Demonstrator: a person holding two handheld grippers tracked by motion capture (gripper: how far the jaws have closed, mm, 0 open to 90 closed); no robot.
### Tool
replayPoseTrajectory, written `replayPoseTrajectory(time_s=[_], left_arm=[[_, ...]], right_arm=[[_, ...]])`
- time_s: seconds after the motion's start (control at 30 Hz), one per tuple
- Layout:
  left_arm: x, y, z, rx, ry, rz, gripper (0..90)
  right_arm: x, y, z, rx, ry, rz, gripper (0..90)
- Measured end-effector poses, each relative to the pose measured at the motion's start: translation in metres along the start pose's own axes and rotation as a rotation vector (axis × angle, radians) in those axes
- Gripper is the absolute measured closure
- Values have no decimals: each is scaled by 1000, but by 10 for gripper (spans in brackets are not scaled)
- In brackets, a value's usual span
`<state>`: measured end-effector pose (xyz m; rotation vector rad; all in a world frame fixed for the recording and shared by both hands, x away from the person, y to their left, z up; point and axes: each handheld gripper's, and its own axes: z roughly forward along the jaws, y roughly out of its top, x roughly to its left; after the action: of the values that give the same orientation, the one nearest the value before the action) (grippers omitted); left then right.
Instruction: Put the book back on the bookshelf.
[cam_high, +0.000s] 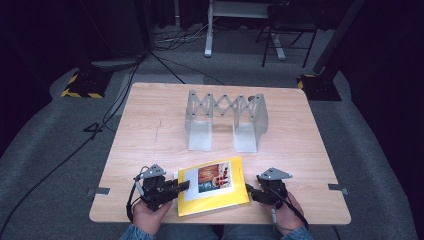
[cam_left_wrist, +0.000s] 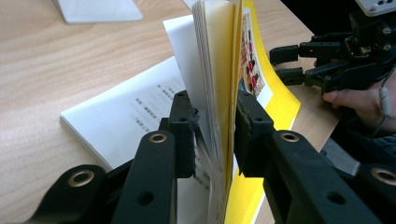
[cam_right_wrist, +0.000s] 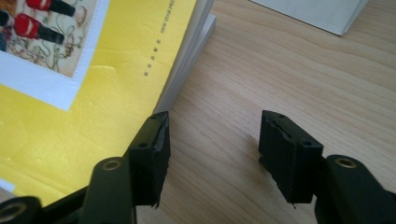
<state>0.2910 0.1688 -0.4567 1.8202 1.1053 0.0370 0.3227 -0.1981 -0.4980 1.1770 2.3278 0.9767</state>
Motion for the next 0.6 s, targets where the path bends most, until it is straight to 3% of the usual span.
replayPoseTrajectory(time_s=[0.2, 0.23, 0.3, 0.33, 0.37, 0.43, 0.47, 0.6], left_arm=[[-4, 5, -2, 0, 1, 11, 728], [-3, 7, -4, -5, -1, 12, 729], [-1, 12, -12, -58, -7, 9, 749], [-1, 12, -12, -58, -7, 9, 886], [1, 15, -16, -65, -55, 1, 887], [-7, 16, -9, -50, 2, 59, 891], [-8, 15, -7, -50, 16, 69, 892], [-4, 17, -5, -44, 10, 48, 892]], right_arm=[[2, -2, -4, -4, -25, -47, 426], [4, -3, -6, -7, -53, -121, 457], [6, -3, -9, -13, -73, -162, 479], [7, -3, -11, -19, -80, -169, 484], [7, -3, -15, -34, -85, -165, 484], [7, -2, -18, -43, -78, -151, 484], [8, -2, -19, -38, -78, -150, 481], [9, -4, -21, -41, -81, -162, 478]])
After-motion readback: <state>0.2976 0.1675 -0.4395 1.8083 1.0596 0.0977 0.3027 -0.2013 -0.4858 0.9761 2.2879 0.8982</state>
